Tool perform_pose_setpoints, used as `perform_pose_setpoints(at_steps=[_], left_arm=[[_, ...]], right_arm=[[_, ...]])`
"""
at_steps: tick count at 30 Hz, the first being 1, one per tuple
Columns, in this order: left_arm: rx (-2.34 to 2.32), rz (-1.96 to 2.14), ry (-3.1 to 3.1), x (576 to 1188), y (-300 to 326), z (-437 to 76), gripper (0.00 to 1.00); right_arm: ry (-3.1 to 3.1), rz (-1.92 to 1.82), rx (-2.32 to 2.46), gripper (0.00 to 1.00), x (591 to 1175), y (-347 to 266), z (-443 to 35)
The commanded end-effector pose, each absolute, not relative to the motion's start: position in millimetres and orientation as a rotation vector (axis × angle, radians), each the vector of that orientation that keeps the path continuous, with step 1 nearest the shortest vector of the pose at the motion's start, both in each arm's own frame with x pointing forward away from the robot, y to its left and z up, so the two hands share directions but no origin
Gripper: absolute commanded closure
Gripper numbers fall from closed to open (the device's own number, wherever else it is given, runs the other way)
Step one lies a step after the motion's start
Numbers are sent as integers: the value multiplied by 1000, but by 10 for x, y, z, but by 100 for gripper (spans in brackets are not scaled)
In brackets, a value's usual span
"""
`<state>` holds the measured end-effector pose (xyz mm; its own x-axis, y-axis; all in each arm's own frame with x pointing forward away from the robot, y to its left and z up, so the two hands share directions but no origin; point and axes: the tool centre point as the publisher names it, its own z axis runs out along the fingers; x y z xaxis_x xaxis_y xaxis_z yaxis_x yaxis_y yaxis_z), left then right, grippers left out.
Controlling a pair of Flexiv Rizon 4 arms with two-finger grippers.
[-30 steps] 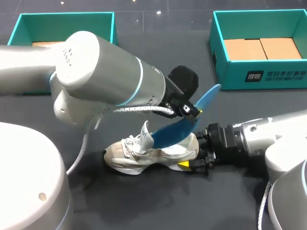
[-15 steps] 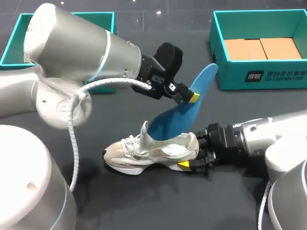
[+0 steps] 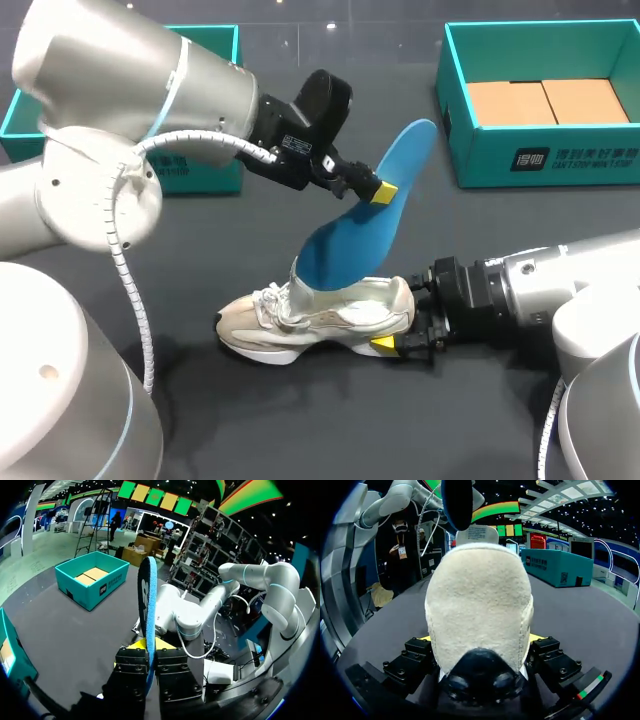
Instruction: Take the shoe out of the shoebox, open the shoe tongue, remove and reinsert the insole, then place the shoe into the shoebox
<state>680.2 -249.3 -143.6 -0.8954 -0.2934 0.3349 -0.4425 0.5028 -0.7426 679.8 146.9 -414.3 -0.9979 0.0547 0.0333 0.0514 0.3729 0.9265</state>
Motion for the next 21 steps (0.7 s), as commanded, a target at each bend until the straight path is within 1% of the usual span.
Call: perform_pose_setpoints(at_steps=[1,12,21], left_arm=[[621,1432,-2510,6732,-2421,-1334,100],[618,1660,-2345,6710,-2038,-660,100],[486,1792,-2201,6616,-1776,-150,100]], right_arm=[[2606,1747,102,100,6780,1475,-4138],[2606,1747,102,100,6780,1475,-4138],[2606,1747,102,100,6780,1475,-4138]])
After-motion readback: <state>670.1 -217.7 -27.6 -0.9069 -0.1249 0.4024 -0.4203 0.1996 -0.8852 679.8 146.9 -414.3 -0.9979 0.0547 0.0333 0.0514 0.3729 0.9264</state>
